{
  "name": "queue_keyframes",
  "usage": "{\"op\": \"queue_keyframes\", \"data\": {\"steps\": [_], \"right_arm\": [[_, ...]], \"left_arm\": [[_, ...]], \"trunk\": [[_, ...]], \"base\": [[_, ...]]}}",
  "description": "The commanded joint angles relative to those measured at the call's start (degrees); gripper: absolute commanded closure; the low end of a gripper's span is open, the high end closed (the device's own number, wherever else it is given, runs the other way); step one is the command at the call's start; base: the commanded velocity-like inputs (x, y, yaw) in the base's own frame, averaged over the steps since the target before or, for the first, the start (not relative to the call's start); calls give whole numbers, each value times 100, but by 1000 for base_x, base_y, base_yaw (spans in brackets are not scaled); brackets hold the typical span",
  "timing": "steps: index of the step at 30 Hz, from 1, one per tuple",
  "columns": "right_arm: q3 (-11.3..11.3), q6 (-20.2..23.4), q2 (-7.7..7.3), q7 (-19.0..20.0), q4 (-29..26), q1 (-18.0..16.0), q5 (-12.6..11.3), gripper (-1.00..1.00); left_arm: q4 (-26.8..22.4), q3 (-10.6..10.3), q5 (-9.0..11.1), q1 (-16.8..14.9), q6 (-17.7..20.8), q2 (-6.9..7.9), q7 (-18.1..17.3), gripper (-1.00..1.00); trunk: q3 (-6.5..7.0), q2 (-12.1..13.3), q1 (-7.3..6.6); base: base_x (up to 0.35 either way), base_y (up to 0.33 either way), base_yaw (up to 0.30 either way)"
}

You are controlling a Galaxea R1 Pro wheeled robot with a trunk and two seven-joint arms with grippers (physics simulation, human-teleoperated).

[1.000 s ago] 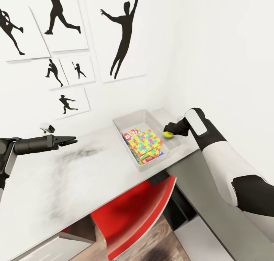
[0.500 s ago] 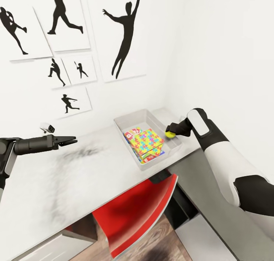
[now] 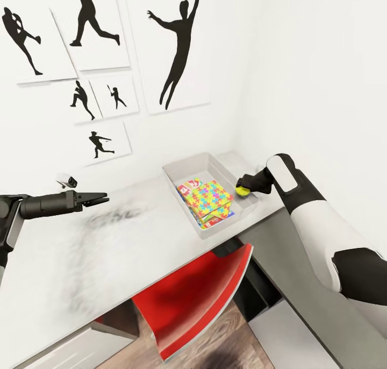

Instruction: Put all the toys in the child's room - the three board games (two on the bed and one on the table), the two jigsaw puzzles on the table, and the tennis ball on the table - inside the toy box on the table in the child's room.

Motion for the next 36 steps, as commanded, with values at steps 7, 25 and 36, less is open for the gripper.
{"op": "queue_keyframes", "data": {"steps": [7,25,36], "right_arm": [[31,18,-10,-46,123,-12,-62,100],[32,20,-128,-45,308,-15,-62,-100],[32,15,-133,-42,308,-15,-62,-100]], "left_arm": [[-1,-5,-3,-4,61,2,-21,-100],[-1,3,5,-4,61,4,-21,-100],[-1,4,6,-4,61,39,-28,-100]], "trunk": [[-11,-11,3],[-11,-11,3],[-11,-11,3]], "base": [[0,0,0],[0,0,0],[0,0,0]]}}
